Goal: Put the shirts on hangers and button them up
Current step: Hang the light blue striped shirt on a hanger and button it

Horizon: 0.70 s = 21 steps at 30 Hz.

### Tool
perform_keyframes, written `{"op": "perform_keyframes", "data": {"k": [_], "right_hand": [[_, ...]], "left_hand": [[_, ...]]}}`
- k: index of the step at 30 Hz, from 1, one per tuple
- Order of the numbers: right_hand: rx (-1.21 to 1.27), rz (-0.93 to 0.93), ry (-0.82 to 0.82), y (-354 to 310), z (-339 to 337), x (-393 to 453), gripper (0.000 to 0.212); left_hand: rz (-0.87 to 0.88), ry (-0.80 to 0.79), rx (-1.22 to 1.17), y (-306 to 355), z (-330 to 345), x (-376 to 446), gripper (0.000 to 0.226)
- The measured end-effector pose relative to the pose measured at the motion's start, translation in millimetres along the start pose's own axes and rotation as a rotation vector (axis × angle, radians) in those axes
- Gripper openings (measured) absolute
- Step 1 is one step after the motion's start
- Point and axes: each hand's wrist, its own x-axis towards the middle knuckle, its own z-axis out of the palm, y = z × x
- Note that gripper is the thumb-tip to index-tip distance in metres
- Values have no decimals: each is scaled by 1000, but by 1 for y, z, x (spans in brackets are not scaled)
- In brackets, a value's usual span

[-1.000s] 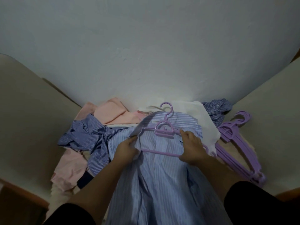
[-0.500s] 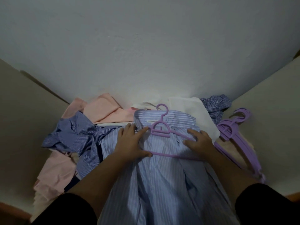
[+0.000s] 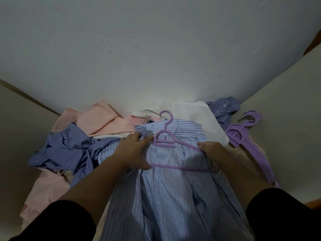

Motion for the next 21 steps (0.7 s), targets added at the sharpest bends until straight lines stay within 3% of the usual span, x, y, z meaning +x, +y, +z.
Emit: {"op": "perform_keyframes", "data": {"k": [8,12,18,21], "right_hand": [[-253,-305,145,-14,-29,0,45],[-408,-322,160,-24,-38,2,57],[-276,-288,216,-55,-55,-5,50],[-6,-231,228,-73,-42,-18,43]], "left_hand": [[33,121,9,-24,-20,-20,116],[36,151,61,-30,-32,-29,114],[-18,82,187,-32,-40,-36,111],[-145,78,159,-21,-38,-30,115]]}}
